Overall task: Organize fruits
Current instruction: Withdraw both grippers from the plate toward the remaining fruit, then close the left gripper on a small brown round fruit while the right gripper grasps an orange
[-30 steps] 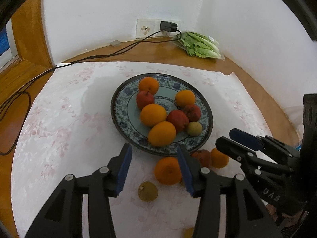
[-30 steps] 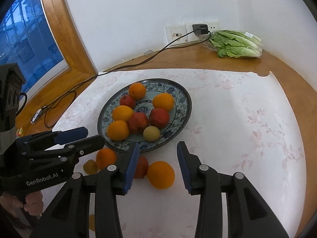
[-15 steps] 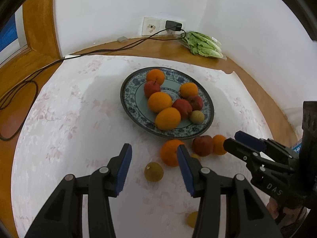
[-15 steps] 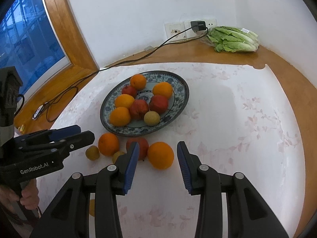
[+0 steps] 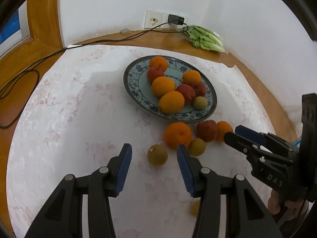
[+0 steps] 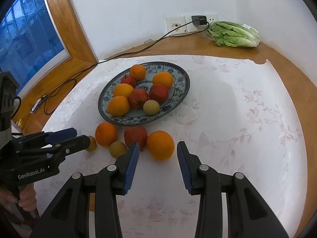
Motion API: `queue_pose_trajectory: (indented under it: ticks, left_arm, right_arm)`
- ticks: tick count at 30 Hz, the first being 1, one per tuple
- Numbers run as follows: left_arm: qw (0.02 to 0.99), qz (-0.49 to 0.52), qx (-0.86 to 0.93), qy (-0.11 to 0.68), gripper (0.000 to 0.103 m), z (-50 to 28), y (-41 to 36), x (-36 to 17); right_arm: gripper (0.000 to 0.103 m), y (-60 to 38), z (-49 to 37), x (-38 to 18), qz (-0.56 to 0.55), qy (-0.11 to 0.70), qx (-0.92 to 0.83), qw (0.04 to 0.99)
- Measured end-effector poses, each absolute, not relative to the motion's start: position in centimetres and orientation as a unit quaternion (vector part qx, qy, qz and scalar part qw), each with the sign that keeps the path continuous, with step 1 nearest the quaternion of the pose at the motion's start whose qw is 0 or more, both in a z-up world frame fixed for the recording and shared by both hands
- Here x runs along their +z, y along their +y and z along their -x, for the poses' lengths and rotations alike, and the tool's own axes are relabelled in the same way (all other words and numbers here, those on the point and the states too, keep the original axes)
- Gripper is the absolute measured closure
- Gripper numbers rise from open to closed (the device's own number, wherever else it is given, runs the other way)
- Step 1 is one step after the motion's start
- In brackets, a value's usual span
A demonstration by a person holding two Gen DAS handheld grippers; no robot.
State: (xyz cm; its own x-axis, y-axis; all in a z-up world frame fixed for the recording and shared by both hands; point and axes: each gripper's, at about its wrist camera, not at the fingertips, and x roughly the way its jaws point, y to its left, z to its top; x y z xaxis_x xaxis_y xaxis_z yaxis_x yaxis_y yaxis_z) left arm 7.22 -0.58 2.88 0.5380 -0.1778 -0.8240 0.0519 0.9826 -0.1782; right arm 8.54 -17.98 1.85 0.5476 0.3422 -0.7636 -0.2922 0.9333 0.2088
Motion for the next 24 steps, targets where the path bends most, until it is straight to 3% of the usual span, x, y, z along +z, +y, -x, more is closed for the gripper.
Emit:
queue_pose_trajectory:
  ticks: [11,24]
  left_arm:
    - [0.871,0.061,-0.07,0.483,0.054,-7.1,-1.0,1.8]
    - [0.869,0.058,-0.079,0.485,0.075,-7.4,-1.3,1.1]
  right_arm:
    - [0.062,-18.0,-9.1,0.9,-0.025,0.452,0.175,0.875]
    - [0.062,-17.9,-9.7,0.6,-0.026,0.448,0.177,0.876]
